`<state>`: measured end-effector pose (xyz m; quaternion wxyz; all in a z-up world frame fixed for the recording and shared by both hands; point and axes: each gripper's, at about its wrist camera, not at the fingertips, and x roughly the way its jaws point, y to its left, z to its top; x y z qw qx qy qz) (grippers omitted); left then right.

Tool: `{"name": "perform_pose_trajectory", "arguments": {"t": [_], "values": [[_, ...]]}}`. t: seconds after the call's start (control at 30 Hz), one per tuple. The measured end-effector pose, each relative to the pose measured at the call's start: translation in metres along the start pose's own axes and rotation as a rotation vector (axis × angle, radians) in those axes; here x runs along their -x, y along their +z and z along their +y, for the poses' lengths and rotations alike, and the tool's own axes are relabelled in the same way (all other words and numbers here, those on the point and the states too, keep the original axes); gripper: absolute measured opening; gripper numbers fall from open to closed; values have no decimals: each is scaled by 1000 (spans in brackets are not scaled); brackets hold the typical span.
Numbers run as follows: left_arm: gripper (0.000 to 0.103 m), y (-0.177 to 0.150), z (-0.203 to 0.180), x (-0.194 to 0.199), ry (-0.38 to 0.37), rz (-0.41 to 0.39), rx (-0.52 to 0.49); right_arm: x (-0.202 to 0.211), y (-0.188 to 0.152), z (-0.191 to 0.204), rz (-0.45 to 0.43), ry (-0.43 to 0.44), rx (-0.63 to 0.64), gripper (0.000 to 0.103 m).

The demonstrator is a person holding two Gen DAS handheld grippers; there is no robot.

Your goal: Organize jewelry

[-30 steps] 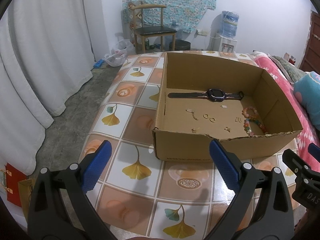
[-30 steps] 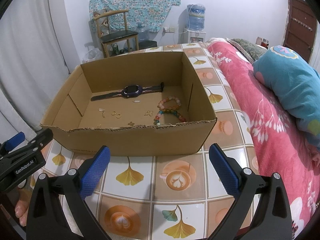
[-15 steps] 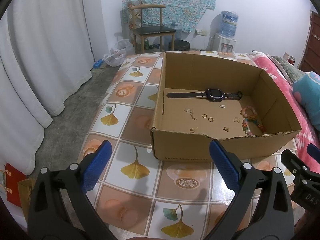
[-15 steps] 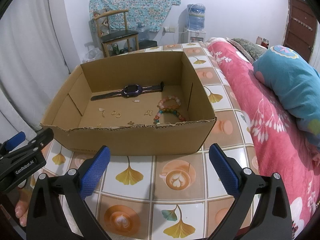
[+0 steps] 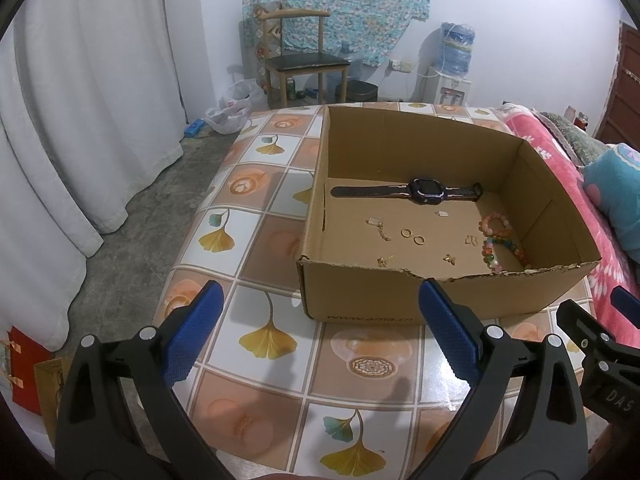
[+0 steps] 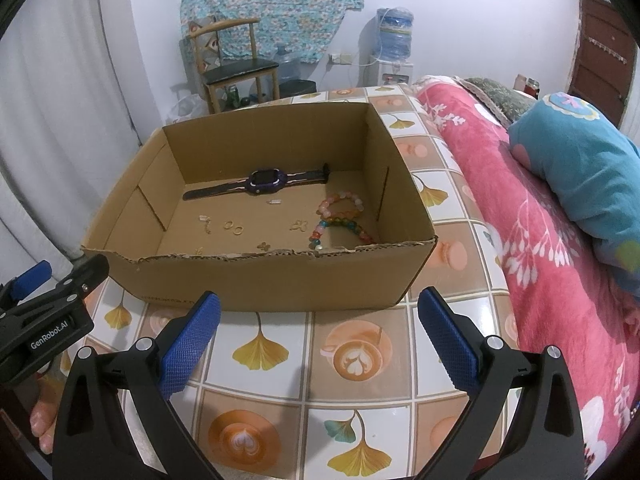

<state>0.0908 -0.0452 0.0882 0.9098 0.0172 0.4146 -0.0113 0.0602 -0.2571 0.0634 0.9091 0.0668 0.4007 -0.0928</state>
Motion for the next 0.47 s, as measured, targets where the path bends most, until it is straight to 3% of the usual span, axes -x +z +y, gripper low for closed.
{"name": "perform_pose_trajectory", "arguments": {"t": [0.47], "values": [[95, 0, -7, 2, -5, 7, 2, -3, 1, 0, 5, 5, 6, 96]]}}
